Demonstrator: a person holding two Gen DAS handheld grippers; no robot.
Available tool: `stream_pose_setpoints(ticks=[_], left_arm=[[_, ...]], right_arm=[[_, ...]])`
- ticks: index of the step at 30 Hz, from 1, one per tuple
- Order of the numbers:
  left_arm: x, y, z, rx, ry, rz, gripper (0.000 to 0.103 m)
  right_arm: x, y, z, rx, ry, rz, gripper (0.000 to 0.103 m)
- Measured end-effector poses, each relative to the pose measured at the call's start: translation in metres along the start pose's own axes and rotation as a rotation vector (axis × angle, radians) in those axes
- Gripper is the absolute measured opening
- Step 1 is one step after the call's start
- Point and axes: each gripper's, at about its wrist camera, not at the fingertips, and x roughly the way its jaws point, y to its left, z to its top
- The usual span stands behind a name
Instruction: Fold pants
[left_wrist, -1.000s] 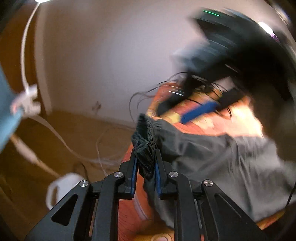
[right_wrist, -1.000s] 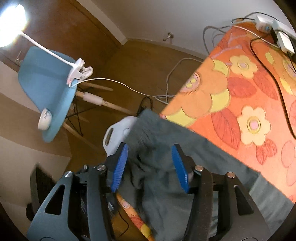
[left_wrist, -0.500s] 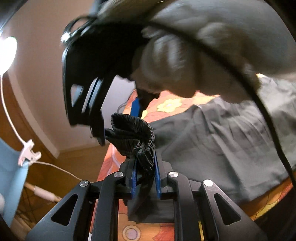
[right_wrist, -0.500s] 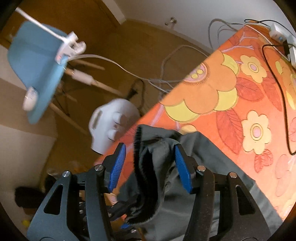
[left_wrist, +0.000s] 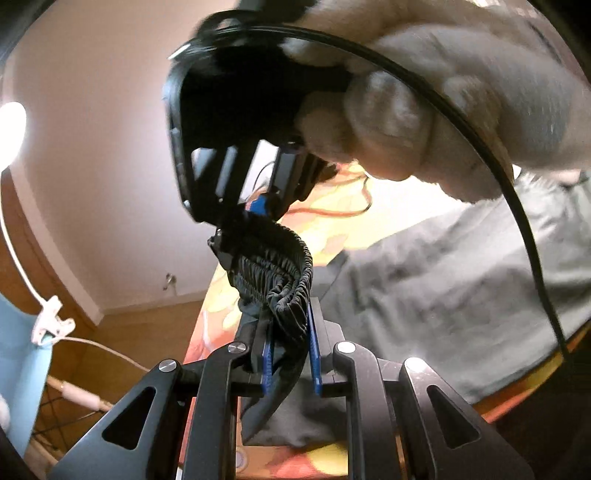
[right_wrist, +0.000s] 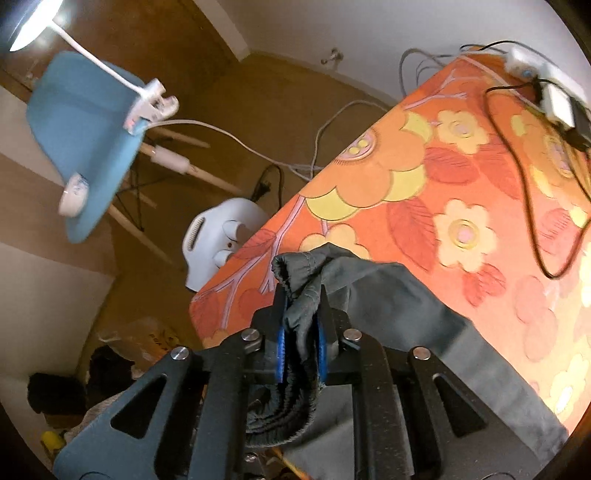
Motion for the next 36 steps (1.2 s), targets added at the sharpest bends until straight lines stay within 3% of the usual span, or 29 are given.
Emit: stream_pose_setpoints(ticks=[10, 22, 31, 36], left_arm=[[-0.042, -0.075, 0.083, 0.073, -0.025, -0.214, 0.014], [-0.078, -0.219, 0.154, 0.190, -0.068, -0.482, 0.014], [-0.088, -0.321, 0.173, 0.177, -0.099, -0.672, 0.014], [-0.093, -0.378, 0.169, 0.220, -0.112, -0.725, 0.014]], right_arm=[[-0.114, -0.054, -0.068, 0.067, -0.123, -0.004, 0.012], [-0.248, -0.163, -0.212, 0.219, -0.240, -0.085, 0.012], [-0.317, -0.241, -0.315, 0.338, -0.284, -0.149, 0.012], [-0.334, -0.286, -0.371, 0.403, -0.280, -0.182, 0.012]])
